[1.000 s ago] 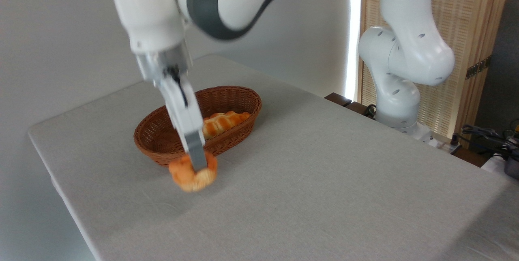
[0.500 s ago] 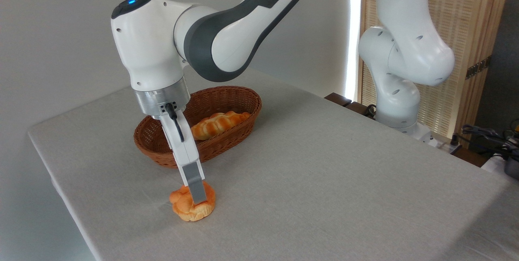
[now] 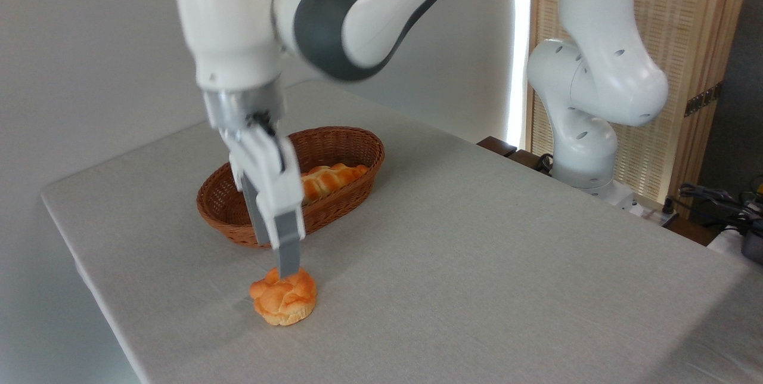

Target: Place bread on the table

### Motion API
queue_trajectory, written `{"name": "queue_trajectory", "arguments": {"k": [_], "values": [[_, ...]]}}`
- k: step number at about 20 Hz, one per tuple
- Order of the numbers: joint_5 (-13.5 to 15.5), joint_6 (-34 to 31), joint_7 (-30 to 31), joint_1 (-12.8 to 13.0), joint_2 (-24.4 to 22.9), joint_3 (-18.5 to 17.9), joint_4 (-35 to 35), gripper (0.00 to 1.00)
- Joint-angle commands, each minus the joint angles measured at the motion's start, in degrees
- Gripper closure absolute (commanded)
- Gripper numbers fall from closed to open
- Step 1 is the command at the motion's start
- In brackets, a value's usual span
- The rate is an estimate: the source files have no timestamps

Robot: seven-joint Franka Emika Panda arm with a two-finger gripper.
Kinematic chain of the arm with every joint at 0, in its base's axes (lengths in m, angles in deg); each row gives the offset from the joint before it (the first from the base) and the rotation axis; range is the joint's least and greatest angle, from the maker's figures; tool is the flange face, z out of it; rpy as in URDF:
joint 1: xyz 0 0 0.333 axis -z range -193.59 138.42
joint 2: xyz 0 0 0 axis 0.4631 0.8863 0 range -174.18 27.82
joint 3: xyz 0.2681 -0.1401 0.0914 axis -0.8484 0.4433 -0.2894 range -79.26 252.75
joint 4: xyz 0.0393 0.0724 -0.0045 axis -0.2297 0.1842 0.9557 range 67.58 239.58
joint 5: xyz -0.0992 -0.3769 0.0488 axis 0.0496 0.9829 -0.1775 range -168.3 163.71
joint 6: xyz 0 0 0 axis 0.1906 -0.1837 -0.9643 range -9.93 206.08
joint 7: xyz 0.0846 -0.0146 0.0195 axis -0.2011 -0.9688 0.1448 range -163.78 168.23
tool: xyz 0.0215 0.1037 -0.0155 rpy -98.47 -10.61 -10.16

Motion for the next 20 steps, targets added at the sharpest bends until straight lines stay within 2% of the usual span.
{"name": "queue_trajectory", "arguments": {"k": [1,4,6,9,11,12,14,20], "values": [[2.24,-9.57,0.33,0.45,-4.12,-2.9,-3.72,0.0],[1.89,-15.48,1.55,0.45,-4.2,-2.91,-7.51,0.0],[1.45,-19.17,6.02,0.37,-3.94,-2.73,-10.66,0.0],[1.36,-21.64,6.83,-0.25,-3.94,-1.5,-11.65,0.0],[1.19,-22.17,7.01,-0.6,-3.94,-0.45,-11.65,0.0],[0.49,-22.17,7.36,-1.56,-3.94,1.12,-11.65,0.0],[-2.23,-22.08,8.76,-3.06,-3.94,3.94,-11.65,0.0],[-2.51,-21.56,7.63,-3.06,-4.12,2.46,-11.74,0.0]]}}
